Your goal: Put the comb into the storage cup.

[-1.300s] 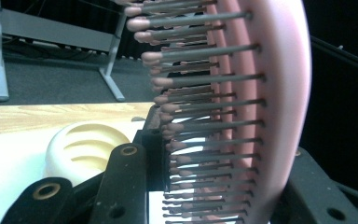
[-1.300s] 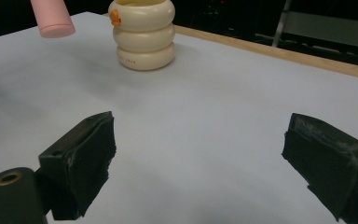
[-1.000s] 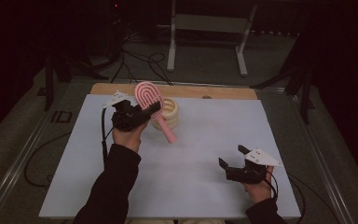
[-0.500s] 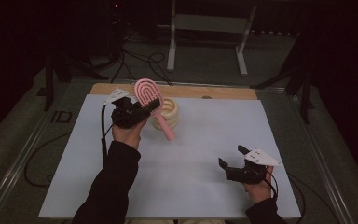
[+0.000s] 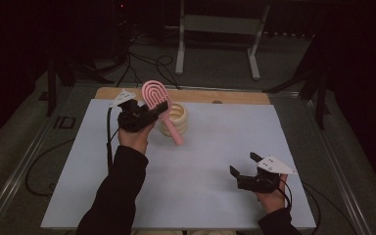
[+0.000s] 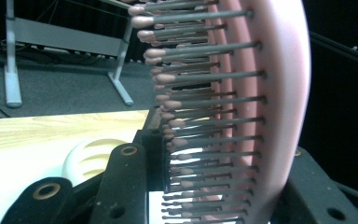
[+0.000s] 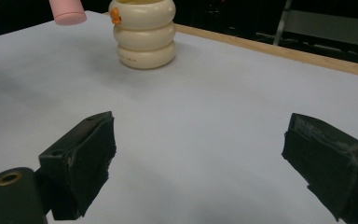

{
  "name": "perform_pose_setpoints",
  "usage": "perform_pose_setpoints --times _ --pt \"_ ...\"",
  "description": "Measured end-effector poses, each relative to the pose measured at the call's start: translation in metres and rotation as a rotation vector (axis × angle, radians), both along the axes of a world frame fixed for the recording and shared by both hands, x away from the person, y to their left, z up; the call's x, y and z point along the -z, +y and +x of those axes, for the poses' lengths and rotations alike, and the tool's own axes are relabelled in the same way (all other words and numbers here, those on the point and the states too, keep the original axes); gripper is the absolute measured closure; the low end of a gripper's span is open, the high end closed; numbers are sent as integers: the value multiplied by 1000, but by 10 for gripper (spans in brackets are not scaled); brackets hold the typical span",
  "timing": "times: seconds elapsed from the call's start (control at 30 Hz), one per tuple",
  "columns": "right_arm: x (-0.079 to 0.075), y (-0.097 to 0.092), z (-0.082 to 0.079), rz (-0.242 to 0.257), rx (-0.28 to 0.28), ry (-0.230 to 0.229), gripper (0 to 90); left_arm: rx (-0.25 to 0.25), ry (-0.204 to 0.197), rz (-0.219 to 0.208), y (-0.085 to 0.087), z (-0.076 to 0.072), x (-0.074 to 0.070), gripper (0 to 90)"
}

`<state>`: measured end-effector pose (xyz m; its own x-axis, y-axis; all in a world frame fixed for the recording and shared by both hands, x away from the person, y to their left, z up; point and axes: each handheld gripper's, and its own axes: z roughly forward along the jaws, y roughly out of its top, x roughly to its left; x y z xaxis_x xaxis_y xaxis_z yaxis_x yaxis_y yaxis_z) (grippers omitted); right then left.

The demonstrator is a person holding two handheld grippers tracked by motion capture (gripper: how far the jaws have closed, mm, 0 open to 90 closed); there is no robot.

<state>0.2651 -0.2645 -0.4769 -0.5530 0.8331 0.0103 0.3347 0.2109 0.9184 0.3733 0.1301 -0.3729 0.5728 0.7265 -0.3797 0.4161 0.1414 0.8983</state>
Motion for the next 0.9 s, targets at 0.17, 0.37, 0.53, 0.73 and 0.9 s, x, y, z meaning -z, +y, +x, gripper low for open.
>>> perform_pose_setpoints --times 0.17,0.37,0.53,0.73,0.9 --pt "0 0 0 -1 -1 1 89 -7 5 4 1 3 1 636" --pt "0 0 0 -2 -1 0 89 -15 7 6 1 5 1 636" --pt "1 1 0 -1 -3 3 88 -28 6 11 1 8 3 636" --pt "1 1 0 -2 -4 7 89 -39 2 20 1 10 2 636" --pt "1 1 0 -2 -4 7 89 -44 -5 24 0 12 -1 636"
